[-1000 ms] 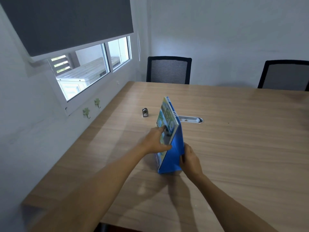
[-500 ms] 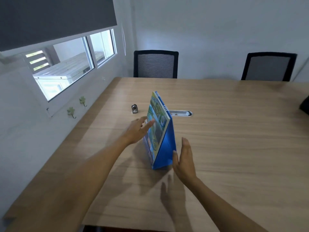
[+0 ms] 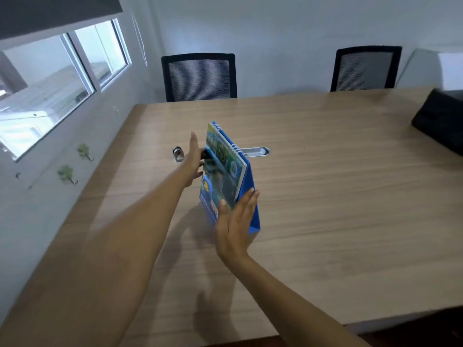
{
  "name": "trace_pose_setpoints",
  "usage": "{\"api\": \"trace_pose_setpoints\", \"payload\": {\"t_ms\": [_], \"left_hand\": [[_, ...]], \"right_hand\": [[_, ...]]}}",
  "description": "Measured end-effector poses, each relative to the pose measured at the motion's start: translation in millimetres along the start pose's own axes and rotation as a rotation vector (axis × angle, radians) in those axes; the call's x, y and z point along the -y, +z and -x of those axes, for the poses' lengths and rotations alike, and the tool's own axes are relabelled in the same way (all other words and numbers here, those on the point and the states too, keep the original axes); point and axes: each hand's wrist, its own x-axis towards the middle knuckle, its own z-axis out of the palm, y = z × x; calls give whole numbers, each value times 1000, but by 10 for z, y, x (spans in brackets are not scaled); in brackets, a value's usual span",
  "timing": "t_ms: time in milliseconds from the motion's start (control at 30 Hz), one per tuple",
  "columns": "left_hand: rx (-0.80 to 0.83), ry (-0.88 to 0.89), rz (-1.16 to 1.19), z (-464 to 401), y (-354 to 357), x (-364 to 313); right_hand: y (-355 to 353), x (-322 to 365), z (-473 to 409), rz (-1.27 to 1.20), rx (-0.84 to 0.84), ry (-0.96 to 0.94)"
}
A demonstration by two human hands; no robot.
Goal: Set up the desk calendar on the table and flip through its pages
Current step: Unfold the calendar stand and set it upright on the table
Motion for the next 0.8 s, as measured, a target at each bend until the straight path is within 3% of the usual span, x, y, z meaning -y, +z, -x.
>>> {"api": "trace_pose_setpoints", "payload": {"t_ms": [333,500,667,800], "left_hand": [[-30,-10,42,268,-174,145],[-52,-30,159,480,-186,324],[-14,-8,209,796,36,392],[-62,23,194,945,199,338]], "right_hand": [[-298,20,-434,-205,-28,136],[-593,-138,-892,-348,115,214],[-588,-881,-1697,-341,229,273],[-792,-475,-1550,-354,221,274]]}}
